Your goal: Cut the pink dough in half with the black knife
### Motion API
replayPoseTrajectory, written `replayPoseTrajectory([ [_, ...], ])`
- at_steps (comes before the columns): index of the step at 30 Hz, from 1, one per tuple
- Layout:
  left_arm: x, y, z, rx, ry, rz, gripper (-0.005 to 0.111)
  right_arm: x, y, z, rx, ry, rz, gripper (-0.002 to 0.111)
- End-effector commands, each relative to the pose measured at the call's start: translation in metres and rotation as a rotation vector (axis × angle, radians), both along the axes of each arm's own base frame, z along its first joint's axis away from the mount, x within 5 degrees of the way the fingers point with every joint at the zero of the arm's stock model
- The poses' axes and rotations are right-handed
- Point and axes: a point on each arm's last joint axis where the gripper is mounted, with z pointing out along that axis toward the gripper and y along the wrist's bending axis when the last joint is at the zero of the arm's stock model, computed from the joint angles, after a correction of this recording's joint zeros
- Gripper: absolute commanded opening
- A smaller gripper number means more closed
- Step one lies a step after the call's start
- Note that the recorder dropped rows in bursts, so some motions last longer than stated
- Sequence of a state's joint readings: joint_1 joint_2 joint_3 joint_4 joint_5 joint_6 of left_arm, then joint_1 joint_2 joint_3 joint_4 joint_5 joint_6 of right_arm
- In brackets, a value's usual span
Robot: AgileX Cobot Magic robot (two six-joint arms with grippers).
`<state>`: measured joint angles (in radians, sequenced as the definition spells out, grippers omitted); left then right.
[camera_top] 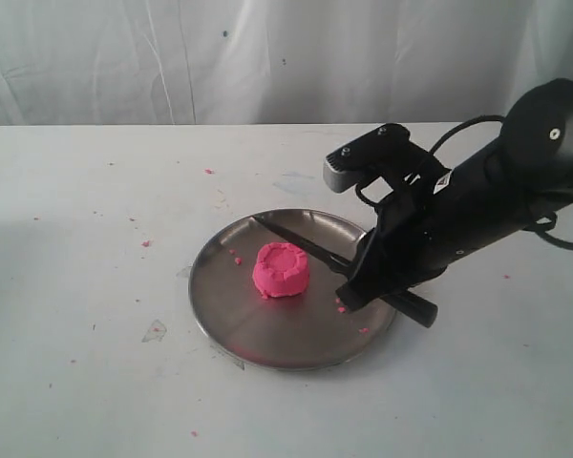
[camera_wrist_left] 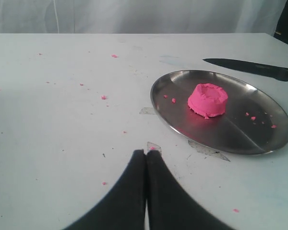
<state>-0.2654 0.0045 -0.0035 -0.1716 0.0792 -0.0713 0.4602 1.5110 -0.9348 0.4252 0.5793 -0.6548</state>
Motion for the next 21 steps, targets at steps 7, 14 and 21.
replayPoseTrajectory([
  [7,0.0,0.0,-0.001,-0.007,-0.002,0.005,0.0,-0.003,0.008,-0.004,0.008,-0.024,-0.017,0.009],
  [14,0.0,0.0,-0.001,-0.007,-0.002,0.005,0.0,-0.001,0.015,-0.017,-0.005,0.008,-0.026,0.009],
  [21,0.0,0.0,-0.001,-0.007,-0.002,0.005,0.0,0.001,0.016,-0.022,-0.011,0.013,-0.03,0.006],
])
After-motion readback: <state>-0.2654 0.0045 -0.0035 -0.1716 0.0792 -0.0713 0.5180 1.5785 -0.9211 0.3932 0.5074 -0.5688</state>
